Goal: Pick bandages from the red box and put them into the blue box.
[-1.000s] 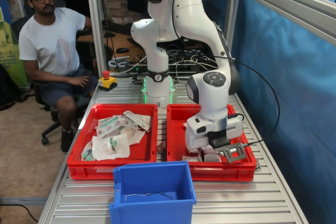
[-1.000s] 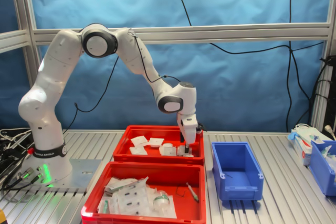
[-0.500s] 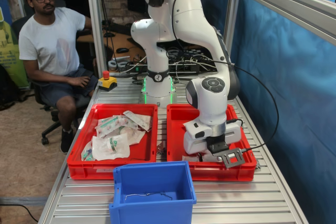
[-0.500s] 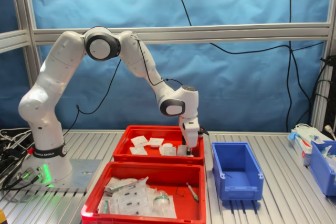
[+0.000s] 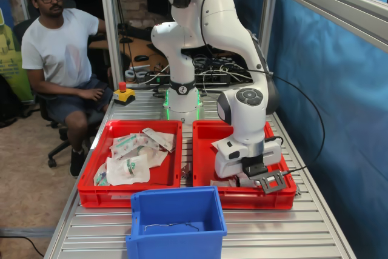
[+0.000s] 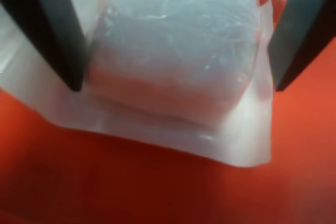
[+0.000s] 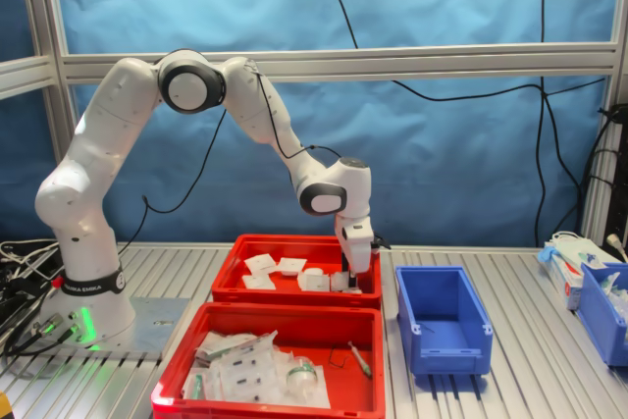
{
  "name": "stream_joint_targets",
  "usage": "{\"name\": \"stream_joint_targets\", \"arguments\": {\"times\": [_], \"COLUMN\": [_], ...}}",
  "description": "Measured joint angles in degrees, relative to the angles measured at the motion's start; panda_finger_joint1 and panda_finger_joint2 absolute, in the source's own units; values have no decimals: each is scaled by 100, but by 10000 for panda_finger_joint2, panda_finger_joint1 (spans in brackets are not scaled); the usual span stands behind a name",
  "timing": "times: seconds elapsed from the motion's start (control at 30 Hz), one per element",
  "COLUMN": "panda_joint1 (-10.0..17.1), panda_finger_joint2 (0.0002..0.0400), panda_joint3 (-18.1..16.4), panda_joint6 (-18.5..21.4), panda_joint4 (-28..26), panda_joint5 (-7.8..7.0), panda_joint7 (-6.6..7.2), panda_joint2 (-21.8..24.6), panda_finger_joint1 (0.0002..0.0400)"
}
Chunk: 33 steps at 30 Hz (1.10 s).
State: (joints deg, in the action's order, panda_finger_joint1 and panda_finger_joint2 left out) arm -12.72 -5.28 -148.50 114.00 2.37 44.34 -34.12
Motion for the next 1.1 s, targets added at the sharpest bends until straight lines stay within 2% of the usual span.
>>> {"name": "stream_joint_targets", "arguments": {"times": [0.1, 0.13, 0.27, 0.3, 0.4, 0.43, 0.57, 0.6, 0.73, 0.77, 0.87, 0.9, 1.1], "panda_joint1": [-13, -18, -19, -19, -20, -20, -20, -20, -21, -21, -21, -21, -21], "panda_finger_joint2": [314, 264, 264, 214, 214, 164, 164, 115, 115, 64, 64, 36, 36], "panda_joint3": [0, 0, 0, 0, 0, 0, 0, 0, 0, 0, 0, 0, 1], "panda_joint6": [0, 0, 0, 0, 0, 0, 0, 0, 0, 0, 0, 0, 79], "panda_joint4": [-2, -2, -3, -3, -3, -3, -18, -21, -32, -36, -38, -39, -40], "panda_joint5": [0, 0, 0, 0, 0, 0, 0, 0, 0, 0, 0, 0, 0], "panda_joint7": [0, 0, 0, 0, 0, 0, 0, 0, 0, 0, 0, 0, 0], "panda_joint2": [0, 0, 0, 0, 0, 0, 0, 0, 0, 0, 0, 0, 13], "panda_finger_joint1": [314, 264, 264, 214, 214, 164, 164, 115, 115, 64, 64, 36, 36]}}
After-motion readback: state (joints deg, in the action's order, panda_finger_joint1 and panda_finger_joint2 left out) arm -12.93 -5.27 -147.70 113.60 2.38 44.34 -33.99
